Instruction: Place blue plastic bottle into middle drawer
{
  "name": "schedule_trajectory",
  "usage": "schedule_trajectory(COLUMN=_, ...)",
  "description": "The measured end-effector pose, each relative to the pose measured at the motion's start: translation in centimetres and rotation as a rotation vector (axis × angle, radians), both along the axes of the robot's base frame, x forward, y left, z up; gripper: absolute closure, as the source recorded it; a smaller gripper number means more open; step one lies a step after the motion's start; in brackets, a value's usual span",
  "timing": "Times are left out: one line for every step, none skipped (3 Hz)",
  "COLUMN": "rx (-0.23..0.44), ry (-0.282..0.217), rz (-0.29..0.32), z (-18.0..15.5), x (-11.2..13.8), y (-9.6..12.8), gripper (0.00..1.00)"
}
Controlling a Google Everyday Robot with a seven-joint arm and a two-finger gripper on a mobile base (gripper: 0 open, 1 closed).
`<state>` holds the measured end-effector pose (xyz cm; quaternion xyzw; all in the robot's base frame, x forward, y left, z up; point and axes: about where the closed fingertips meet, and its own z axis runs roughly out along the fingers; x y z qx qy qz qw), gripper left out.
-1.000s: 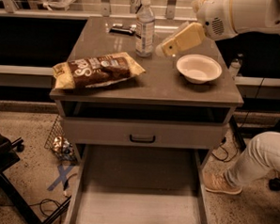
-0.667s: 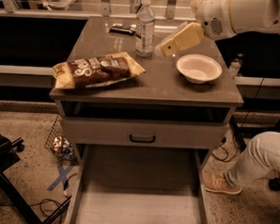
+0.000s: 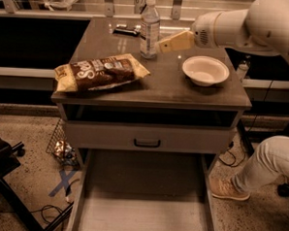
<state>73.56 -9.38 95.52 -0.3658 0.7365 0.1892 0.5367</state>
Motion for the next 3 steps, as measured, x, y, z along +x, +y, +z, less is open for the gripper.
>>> schedule_trajectory(rx=0.095, ry=-0.009, rz=-0.101, z=-3.4, x=7.3, y=-0.6, gripper=0.0)
schedule_trajectory(rx=0.145, ry=-0.036, rz=-0.136, z=-4.3, x=10.5, y=-0.8, gripper=0.0)
schedule_trajectory(rx=0.177, ry=-0.081, rz=-0.121, z=-3.8, x=13.0, y=0.2, gripper=0.0)
